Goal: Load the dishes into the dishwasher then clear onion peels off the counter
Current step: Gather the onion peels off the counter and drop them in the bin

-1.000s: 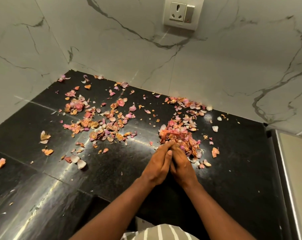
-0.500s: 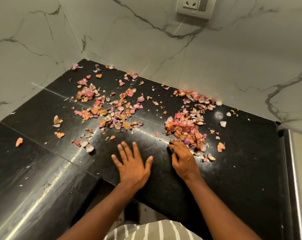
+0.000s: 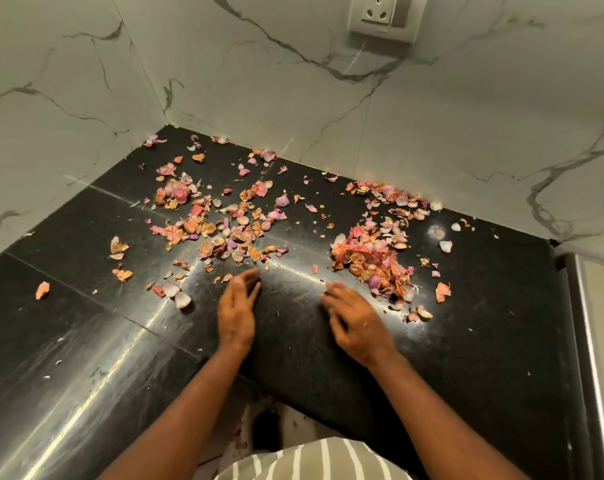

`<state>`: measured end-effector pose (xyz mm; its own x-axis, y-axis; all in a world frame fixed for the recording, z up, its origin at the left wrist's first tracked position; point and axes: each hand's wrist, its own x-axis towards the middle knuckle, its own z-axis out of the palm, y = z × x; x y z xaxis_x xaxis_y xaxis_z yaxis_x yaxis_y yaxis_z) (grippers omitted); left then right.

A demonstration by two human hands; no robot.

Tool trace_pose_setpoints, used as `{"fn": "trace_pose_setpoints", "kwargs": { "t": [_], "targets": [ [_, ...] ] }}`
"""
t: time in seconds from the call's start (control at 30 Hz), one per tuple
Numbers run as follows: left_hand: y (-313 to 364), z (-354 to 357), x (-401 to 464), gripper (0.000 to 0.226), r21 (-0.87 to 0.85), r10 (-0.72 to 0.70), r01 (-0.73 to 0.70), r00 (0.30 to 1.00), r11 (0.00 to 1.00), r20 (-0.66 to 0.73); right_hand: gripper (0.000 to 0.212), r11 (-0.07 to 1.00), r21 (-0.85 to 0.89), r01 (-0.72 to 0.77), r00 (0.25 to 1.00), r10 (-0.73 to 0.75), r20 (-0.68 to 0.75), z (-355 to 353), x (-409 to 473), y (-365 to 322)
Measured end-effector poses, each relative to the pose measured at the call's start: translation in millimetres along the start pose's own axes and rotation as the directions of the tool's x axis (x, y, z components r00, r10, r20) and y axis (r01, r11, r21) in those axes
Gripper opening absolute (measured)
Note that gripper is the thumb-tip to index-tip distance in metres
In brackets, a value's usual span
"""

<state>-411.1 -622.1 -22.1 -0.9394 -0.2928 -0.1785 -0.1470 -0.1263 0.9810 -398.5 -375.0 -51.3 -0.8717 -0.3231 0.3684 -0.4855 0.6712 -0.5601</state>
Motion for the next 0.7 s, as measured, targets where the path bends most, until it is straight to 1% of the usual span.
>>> {"fn": "trace_pose_setpoints", "kwargs": {
  "t": [0.03,0.07,0.1,0.13,0.17,0.2,0.23,0.27,0.33,0.4,0.47,0.5,0.53,0.57,0.6,0.67,0.7],
  "targets": [
    [0,-5,8,0.056,-0.160,-0.092,0.084,0.995,0.984,-0.043,0.038,0.992,0.054,0.116,0.990,-0.120,0.076,3,3,-14],
    [1,-8,14,0.062,-0.264,-0.159,0.136,0.985,0.955,-0.068,0.037,0.969,0.112,0.221,0.955,-0.238,0.175,9,5,-30],
    [2,-8,18,0.069,-0.302,-0.197,0.167,0.978,0.939,-0.072,0.037,0.943,0.142,0.300,0.900,-0.329,0.286,16,7,-45],
    [3,-7,20,0.073,-0.318,-0.209,0.177,0.975,0.932,-0.069,0.039,0.925,0.146,0.351,0.837,-0.380,0.393,25,9,-55],
    [1,-6,21,0.075,-0.321,-0.201,0.172,0.978,0.931,-0.060,0.042,0.920,0.125,0.373,0.787,-0.384,0.483,33,11,-61],
    [0,-5,19,0.077,-0.333,-0.180,0.152,0.982,0.930,-0.053,0.046,0.924,0.081,0.374,0.757,-0.355,0.549,38,12,-61],
    [-2,-4,18,0.078,-0.329,-0.157,0.131,0.986,0.935,-0.053,0.050,0.931,0.022,0.363,0.749,-0.306,0.587,39,15,-58],
    [-4,-5,17,0.077,-0.328,-0.131,0.111,0.991,0.938,-0.041,0.053,0.942,-0.046,0.332,0.760,-0.238,0.604,36,18,-54],
    [-6,-5,15,0.067,-0.275,-0.079,0.068,0.997,0.959,-0.028,0.062,0.962,-0.178,0.207,0.802,-0.062,0.594,25,22,-42],
    [-8,-3,12,0.055,-0.160,-0.025,0.024,1.000,0.987,-0.004,0.070,0.960,-0.280,0.006,0.831,0.151,0.535,11,24,-28],
    [-12,-1,8,0.048,0.047,0.048,-0.049,0.999,0.998,0.020,0.076,0.918,-0.355,-0.177,0.835,0.331,0.440,-3,27,-16],
    [-15,-1,7,0.047,0.155,0.083,-0.089,0.996,0.984,0.044,0.077,0.898,-0.364,-0.249,0.830,0.391,0.397,-10,30,-12],
    [-16,1,6,0.048,0.227,0.102,-0.115,0.992,0.967,0.069,0.077,0.887,-0.348,-0.305,0.828,0.427,0.362,-16,32,-9],
    [-16,2,6,0.049,0.248,0.103,-0.119,0.992,0.961,0.076,0.075,0.888,-0.314,-0.335,0.841,0.432,0.326,-21,33,-8],
    [-15,3,7,0.052,0.223,0.095,-0.107,0.993,0.969,0.067,0.072,0.900,-0.274,-0.340,0.864,0.414,0.287,-24,33,-10],
    [-11,5,10,0.056,0.128,0.054,-0.057,0.998,0.990,0.026,0.067,0.937,-0.207,-0.282,0.913,0.328,0.243,-23,32,-20],
    [-8,6,10,0.058,0.097,0.039,-0.040,0.999,0.994,0.016,0.065,0.958,-0.171,-0.230,0.926,0.269,0.264,-18,32,-27]
  ]
}}
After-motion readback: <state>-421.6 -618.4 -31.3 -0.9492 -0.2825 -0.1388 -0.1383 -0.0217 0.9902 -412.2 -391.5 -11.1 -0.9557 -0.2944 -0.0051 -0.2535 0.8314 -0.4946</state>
